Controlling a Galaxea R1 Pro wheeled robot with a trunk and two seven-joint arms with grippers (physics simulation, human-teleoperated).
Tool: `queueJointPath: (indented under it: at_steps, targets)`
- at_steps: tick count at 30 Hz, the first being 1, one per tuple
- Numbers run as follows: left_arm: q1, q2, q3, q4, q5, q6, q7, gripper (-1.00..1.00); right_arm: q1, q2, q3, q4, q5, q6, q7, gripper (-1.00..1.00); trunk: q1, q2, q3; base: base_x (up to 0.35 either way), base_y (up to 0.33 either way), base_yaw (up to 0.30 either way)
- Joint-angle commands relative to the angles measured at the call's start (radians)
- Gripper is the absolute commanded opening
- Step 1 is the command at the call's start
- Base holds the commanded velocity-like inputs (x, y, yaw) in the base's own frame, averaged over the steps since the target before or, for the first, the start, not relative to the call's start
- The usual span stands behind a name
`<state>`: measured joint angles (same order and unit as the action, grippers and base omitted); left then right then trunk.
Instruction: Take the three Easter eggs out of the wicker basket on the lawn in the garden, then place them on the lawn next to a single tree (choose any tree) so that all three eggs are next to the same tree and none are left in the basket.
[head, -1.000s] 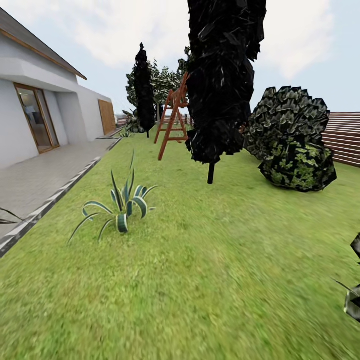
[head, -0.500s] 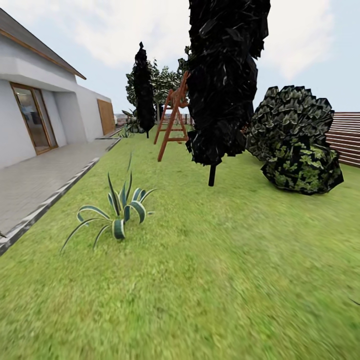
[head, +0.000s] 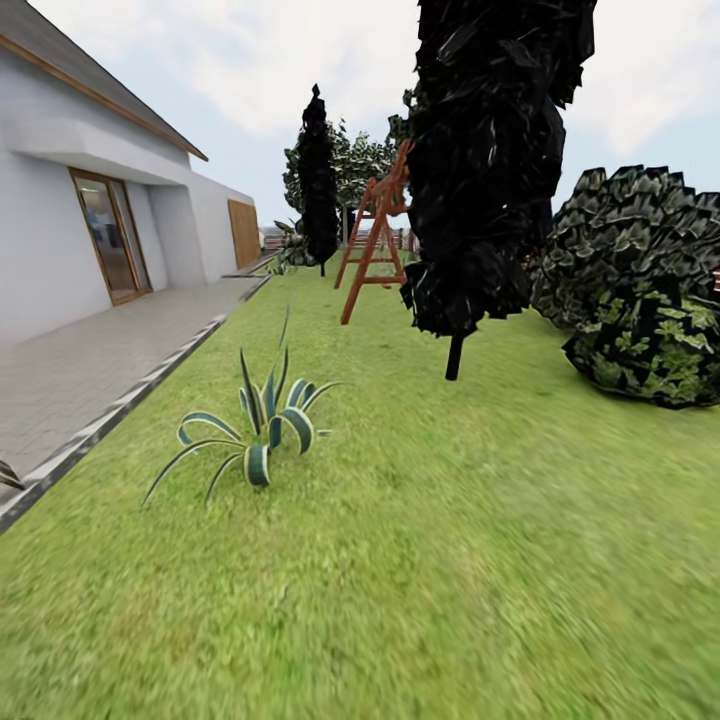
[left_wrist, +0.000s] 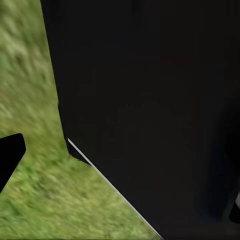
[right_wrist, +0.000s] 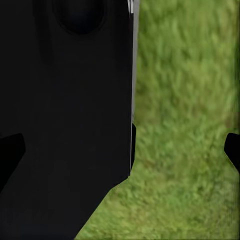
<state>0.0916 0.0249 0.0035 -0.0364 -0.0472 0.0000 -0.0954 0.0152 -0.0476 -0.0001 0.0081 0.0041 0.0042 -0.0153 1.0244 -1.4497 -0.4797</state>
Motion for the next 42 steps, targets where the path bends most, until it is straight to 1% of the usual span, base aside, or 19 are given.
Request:
queueJointPath:
  at_steps: [1,10,17,25,36,42]
  targets:
    - [0.000,0.000,0.001,-0.002,-0.005,0.000,-0.003,1.00,0.000,0.000,0.000,0.000,0.001,0.000,-0.002,1.00,0.001,0.000,-0.001,0.312,0.000,0.261]
    - [0.000,0.000,0.001,-0.002,-0.005,0.000,-0.003,1.00,0.000,-0.001,0.001,0.000,0.001,0.000,-0.001,1.00,0.001,0.000,-0.001,0.311,0.000,0.255]
    - [0.000,0.000,0.000,-0.002,-0.005,0.000,-0.003,1.00,0.000,-0.001,0.001,0.000,0.001,0.000,-0.001,1.00,0.001,0.000,-0.001,0.285,0.000,0.125]
    - [0.000,0.001,-0.002,-0.001,-0.008,0.003,-0.003,1.00,0.000,-0.001,0.003,0.000,0.002,0.000,-0.001,1.00,0.001,0.000,-0.001,0.312,0.000,0.204]
    - [0.000,0.000,-0.002,0.000,-0.008,0.003,-0.001,1.00,0.000,-0.002,0.003,0.000,0.002,0.000,0.000,1.00,0.001,0.000,-0.001,0.315,-0.013,0.023]
    - [0.000,-0.001,-0.002,0.000,-0.007,0.000,-0.003,1.00,0.000,-0.002,0.003,0.000,0.002,0.000,0.000,1.00,0.001,0.000,-0.001,0.065,-0.029,0.000]
